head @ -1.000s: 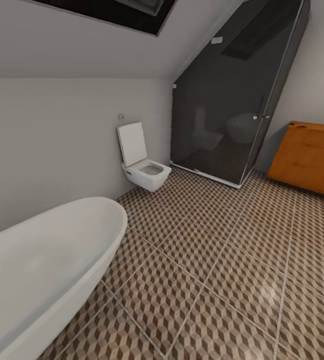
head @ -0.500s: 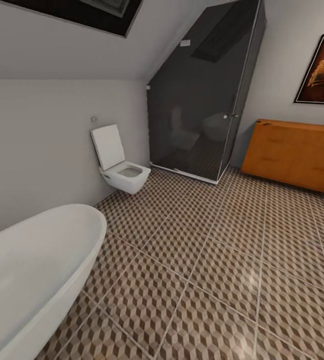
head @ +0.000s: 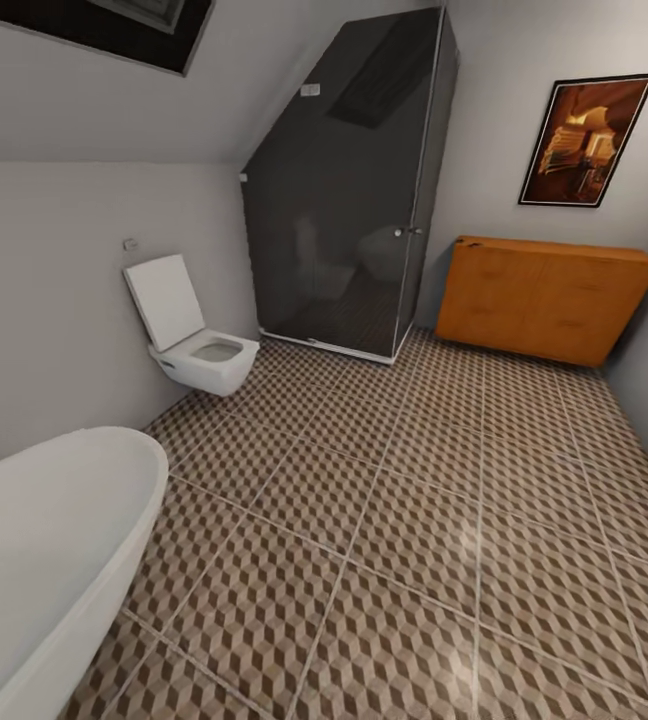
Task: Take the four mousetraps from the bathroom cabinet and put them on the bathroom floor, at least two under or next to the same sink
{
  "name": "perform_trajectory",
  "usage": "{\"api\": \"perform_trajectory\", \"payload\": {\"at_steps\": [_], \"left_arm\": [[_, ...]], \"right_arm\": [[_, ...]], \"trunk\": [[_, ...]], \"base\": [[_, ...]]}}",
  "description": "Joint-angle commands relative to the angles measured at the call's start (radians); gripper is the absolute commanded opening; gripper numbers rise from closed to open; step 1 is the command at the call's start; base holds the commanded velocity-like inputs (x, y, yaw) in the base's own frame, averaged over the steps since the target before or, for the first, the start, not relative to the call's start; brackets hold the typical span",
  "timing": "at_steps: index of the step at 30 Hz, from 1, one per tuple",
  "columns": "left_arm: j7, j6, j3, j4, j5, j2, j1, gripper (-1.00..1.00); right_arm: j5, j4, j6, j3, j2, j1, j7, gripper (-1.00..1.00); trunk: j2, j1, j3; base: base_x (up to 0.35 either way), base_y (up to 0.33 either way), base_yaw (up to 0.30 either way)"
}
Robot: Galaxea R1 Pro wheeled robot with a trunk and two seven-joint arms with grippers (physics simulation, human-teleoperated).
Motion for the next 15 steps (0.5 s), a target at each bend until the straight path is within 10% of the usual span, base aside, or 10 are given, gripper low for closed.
{"api": "perform_trajectory", "payload": {"at_steps": [1, 15], "left_arm": [[0.0, -0.004, -0.007, 0.003, 0.005, -0.001, -0.001, 1.0], [-0.001, -0.004, -0.007, 0.003, 0.002, 0.0, -0.001, 1.0]], "right_arm": [[-0.008, -0.001, -0.001, 0.008, 0.0, 0.0, -0.004, 1.0], [-0.008, -0.001, -0.001, 0.008, 0.0, 0.0, -0.005, 1.0]], "trunk": [[0.0, 0.0, 0.0], [0.0, 0.0, 0.005]], "base": [[0.0, 0.0, -0.285], [0.0, 0.0, -0.283]]}}
